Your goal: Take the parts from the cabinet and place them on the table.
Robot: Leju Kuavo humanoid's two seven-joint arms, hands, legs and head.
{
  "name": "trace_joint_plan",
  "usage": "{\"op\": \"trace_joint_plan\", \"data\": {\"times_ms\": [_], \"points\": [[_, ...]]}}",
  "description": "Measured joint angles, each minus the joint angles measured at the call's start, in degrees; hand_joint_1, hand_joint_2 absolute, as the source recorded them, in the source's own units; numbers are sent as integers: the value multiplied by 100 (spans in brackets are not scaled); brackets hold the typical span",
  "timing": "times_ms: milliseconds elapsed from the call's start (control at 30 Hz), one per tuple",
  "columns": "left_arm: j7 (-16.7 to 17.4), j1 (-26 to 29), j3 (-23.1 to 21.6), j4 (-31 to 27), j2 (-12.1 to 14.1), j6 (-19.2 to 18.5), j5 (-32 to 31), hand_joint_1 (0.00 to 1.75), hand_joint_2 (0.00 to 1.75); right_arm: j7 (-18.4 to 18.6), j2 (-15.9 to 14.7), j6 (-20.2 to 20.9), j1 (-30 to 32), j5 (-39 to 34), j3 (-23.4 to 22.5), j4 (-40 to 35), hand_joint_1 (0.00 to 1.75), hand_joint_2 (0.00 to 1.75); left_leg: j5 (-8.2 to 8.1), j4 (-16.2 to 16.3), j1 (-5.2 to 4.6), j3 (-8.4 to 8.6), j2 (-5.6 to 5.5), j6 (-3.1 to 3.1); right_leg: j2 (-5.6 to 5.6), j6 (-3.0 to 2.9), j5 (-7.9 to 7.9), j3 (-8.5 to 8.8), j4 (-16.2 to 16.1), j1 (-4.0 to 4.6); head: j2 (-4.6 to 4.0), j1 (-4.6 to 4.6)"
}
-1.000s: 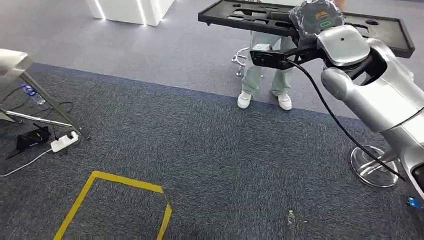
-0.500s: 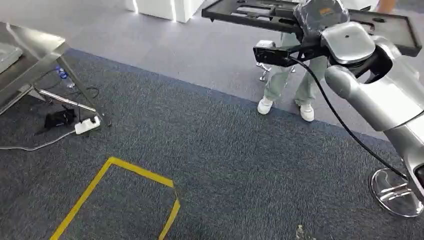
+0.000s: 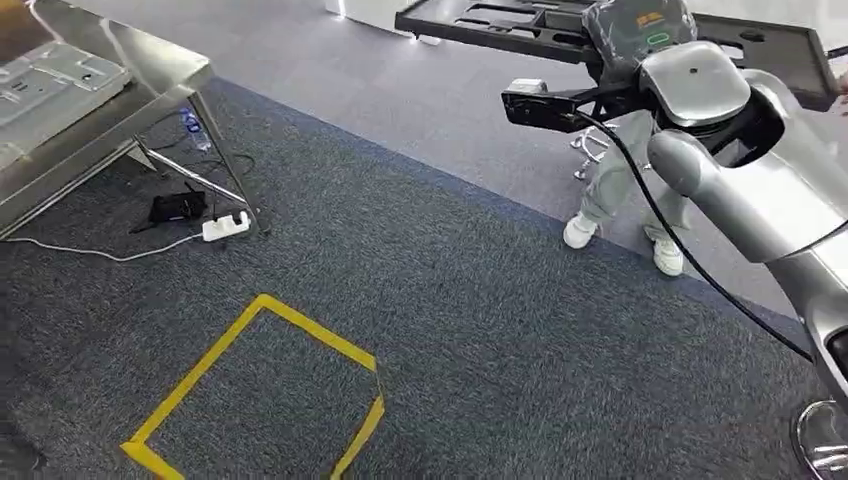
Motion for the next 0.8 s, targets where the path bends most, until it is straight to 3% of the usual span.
{"op": "trace_joint_plan", "data": {"times_ms": [67, 100, 133, 167, 200, 267, 300, 333, 400, 433, 467, 567, 600, 633, 667, 700, 767, 800], "points": [[-9, 37, 0, 0, 2, 42, -4, 0, 175, 2, 4, 18, 7, 0, -2, -2, 175, 175, 33, -37, 25, -12, -123, -63, -96, -26, 3, 12, -5, 31, 0, -6], [-9, 44, -2, 0, 26, 50, -4, 0, 175, 4, 17, 18, 5, 0, -5, -4, 175, 175, 5, -23, 15, -22, -137, -93, -178, -72, 34, 53, -75, -23, 2, -4], [-9, 43, -2, 0, 4, 50, -4, 0, 175, 4, 33, 15, 12, 0, -5, -4, 175, 175, -78, 85, -13, -67, 169, -132, -239, -93, 38, 99, -120, -8, 0, -17], [-11, 31, -2, 0, 7, 55, -4, 0, 175, 4, 37, 15, 8, 2, -15, -2, 175, 175, -242, 353, -1, -185, 367, -170, -305, -130, 35, 124, -137, 1, 0, -59], [-11, 20, -2, 0, 9, 61, -4, 0, 175, 22, 37, 15, 8, 11, -35, 0, 175, 175, -439, 776, 19, -385, 483, -204, -367, -141, 28, 133, -137, 13, 0, -50], [-11, 26, -2, 0, 2, 61, -4, 0, 175, 22, 42, 15, 14, 15, -42, -2, 175, 175, -693, 1541, 58, -785, 546, -249, -492, -159, 7, 139, -134, 18, 0, -59], [-11, 31, -2, 0, -2, 61, -4, 0, 175, 20, 44, 15, 26, 15, -42, -2, 175, 175, -651, 1610, 73, -839, 556, -260, -538, -158, 2, 141, -131, 18, 0, -57], [-11, 34, -2, 0, -2, 57, -4, 0, 175, 18, 52, 15, 39, 15, -42, -2, 175, 175, -487, 1412, 85, -756, 563, -268, -588, -153, -8, 146, -127, 17, 0, -59], [-11, 32, -2, 0, 0, 59, 11, 0, 175, 9, 59, 11, 39, 22, -42, -2, 175, 175, -9, 470, 88, -274, 653, -254, -684, -120, -43, 176, -117, 15, 0, -63], [-11, 25, -2, 0, 0, 61, 13, 0, 175, 2, 59, 11, 38, 37, -46, -2, 175, 175, 65, -18, 62, -52, 883, -231, -731, -94, -66, 202, -120, 25, 0, -56], [-11, 17, -2, 0, 7, 61, 13, 0, 175, 0, 57, 11, 35, 46, -53, 0, 175, 175, 16, -78, -34, 26, 969, -191, -770, -70, -77, 194, -115, 75, 0, -59], [-11, 27, -2, 0, 7, 63, 13, 0, 175, -15, 63, 11, 43, 52, -53, 11, 175, 175, 16, -71, -41, -11, 796, -99, -892, 4, -90, 232, -147, 72, 2, -46], [-11, 24, -2, 0, 9, 63, 13, 0, 175, -15, 70, 9, 42, 52, -55, 11, 175, 175, 42, -128, -15, 38, 745, -49, -915, 56, -126, 260, -142, 67, 2, -46], [-11, 25, -2, 0, 7, 63, 13, 0, 175, -15, 72, 9, 43, 52, -55, 13, 175, 175, 59, -171, 7, 78, 696, -21, -742, 73, -195, 220, -42, 30, 0, -39], [-11, 3, -2, 0, 7, 63, 13, 0, 175, -17, 72, 9, 33, 52, -57, 11, 175, 175, 58, -180, 10, 91, 657, 30, -549, 70, -346, 96, 220, 25, 2, -33], [-13, -15, -2, 0, 9, 63, 13, 0, 175, -17, 66, 9, 33, 53, -68, 13, 175, 175, 57, -177, 10, 95, 609, 61, -456, 69, -551, -124, 661, 30, 0, -22], [-11, -11, -2, 0, 4, 63, 13, 0, 175, -17, 63, 13, 66, 52, -66, 24, 175, 175, 41, -164, 1, 99, 478, 85, -394, 94, -830, -614, 1535, 34, 0, -22], [-11, -6, -2, 0, 4, 61, 13, 0, 175, -17, 63, 13, 88, 52, -68, 33, 175, 175, 35, -146, 0, 99, 417, 90, -394, 96, -783, -720, 1649, 33, 0, -15]]}}
